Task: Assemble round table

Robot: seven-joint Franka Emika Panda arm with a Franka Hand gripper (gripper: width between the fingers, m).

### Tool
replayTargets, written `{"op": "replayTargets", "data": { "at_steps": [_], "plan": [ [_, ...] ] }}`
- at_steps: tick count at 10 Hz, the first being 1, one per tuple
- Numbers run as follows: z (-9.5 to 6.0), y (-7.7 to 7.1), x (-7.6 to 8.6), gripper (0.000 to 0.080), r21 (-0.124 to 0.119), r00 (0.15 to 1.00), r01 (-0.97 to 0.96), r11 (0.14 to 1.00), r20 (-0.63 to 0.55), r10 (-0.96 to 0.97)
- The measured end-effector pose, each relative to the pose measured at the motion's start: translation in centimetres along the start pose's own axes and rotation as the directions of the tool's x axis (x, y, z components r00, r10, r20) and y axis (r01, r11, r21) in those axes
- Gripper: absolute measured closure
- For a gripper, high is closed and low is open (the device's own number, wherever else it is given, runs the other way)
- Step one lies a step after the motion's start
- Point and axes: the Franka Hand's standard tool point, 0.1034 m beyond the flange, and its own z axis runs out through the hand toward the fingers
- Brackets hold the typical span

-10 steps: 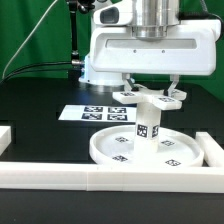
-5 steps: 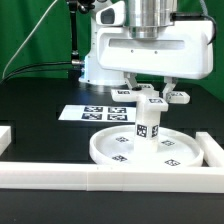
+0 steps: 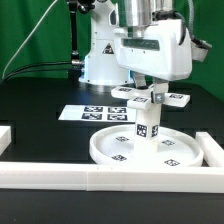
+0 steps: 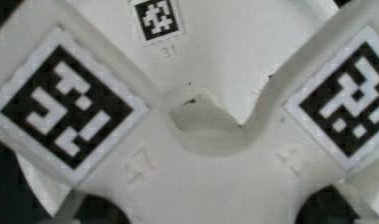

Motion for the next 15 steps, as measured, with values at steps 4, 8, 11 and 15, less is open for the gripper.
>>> {"op": "replayTargets", "data": {
  "at_steps": [4,8,11,15],
  "plan": [
    [0.0,-0.3,0.1,0.0219,0.005,0.996,-0.088,0.996,0.006,0.088],
    [-2.0,-0.5,-0.4,0.0154,0.022,1.000,-0.010,1.000,0.027,0.009],
    [-1.7,-0.4,-0.4,0.0150,0.022,0.987,0.159,0.987,0.023,-0.160],
    [-2.4,-1.2,-0.6,0.0150,0.001,0.850,0.527,0.850,0.023,-0.527]
  ]
}}
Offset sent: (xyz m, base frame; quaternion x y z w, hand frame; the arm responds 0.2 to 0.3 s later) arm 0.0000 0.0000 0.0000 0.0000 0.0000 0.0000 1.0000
